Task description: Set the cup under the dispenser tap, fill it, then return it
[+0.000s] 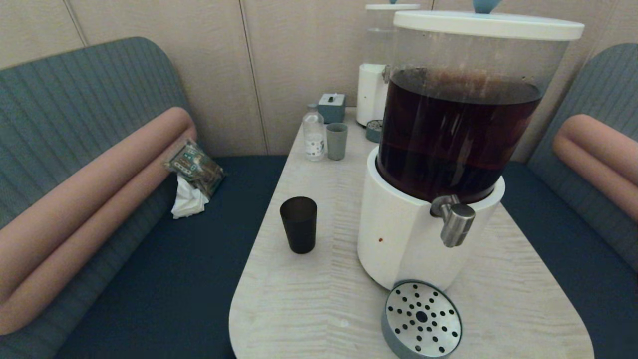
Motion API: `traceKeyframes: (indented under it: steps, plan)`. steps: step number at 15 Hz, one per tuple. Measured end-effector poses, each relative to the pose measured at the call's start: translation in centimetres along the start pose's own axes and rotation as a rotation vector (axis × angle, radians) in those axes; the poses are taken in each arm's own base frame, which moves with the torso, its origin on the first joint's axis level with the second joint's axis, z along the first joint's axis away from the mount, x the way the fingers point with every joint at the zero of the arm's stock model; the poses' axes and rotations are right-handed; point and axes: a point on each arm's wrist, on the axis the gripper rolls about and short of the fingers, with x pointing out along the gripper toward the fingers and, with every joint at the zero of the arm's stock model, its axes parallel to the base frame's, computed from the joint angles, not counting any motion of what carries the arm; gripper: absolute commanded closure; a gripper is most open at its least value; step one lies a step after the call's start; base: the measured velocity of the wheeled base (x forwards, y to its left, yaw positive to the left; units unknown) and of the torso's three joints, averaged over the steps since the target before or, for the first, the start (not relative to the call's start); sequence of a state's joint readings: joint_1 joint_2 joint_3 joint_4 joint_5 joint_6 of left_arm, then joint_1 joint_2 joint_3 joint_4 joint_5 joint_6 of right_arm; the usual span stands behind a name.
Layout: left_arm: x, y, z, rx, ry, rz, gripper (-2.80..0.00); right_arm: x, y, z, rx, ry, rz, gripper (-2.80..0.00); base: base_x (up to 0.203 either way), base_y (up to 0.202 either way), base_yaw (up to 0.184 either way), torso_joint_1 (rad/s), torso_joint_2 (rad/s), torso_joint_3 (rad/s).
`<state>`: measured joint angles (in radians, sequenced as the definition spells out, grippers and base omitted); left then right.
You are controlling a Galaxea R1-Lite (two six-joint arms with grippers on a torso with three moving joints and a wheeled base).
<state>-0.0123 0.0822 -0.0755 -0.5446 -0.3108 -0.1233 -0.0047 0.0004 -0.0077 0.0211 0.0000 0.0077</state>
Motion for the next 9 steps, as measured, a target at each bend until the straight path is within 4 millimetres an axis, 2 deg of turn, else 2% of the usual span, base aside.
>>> traceKeyframes:
  steps: [3,9]
  plan:
    - [-1.0,0.1,-2.1,0.038,0.039,0.094,0.00,0.0,0.0,0.0,0.000,0.000,0.000,0.00,0.000,0.000,0.000,0.000,0.00,0.000]
    - [-2.3,0.7,-6.3,0.093,0.428,0.290,0.00,0.0,0.0,0.0,0.000,0.000,0.000,0.00,0.000,0.000,0.000,0.000,0.00,0.000]
